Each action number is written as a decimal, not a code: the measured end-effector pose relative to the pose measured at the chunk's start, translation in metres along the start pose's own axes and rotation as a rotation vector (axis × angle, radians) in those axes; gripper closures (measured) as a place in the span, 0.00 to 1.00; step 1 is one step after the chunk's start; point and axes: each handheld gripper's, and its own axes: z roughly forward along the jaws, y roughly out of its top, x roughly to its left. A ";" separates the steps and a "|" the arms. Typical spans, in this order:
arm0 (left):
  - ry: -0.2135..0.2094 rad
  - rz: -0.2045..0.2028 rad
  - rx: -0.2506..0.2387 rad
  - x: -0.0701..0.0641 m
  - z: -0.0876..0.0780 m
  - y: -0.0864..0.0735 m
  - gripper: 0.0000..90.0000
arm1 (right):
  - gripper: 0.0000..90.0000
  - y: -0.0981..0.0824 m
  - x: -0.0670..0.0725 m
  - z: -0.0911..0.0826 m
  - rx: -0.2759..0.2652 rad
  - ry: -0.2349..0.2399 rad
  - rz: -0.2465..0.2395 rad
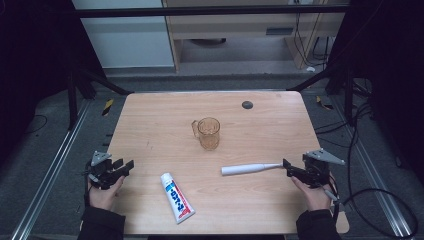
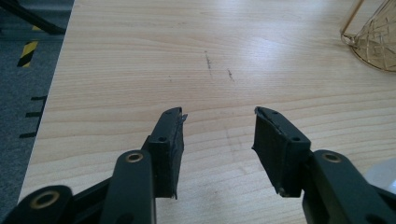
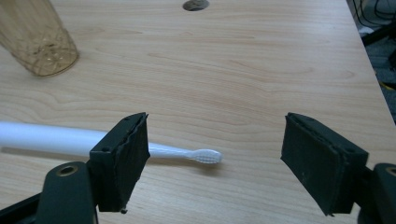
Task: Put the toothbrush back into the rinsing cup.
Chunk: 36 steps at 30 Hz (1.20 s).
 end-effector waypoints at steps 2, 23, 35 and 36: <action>-0.005 0.005 0.006 -0.002 0.001 0.000 0.59 | 0.27 0.003 0.005 -0.001 -0.002 0.018 -0.008; 0.033 0.062 0.029 -0.008 0.009 -0.004 0.48 | 0.53 0.018 0.072 0.023 0.070 0.160 -0.105; 0.039 0.100 0.032 -0.014 0.010 -0.005 0.47 | 0.74 0.023 0.113 0.056 0.127 0.220 -0.131; 0.040 0.100 0.032 -0.014 0.010 -0.005 0.47 | 0.76 0.022 0.117 0.059 0.137 0.221 -0.129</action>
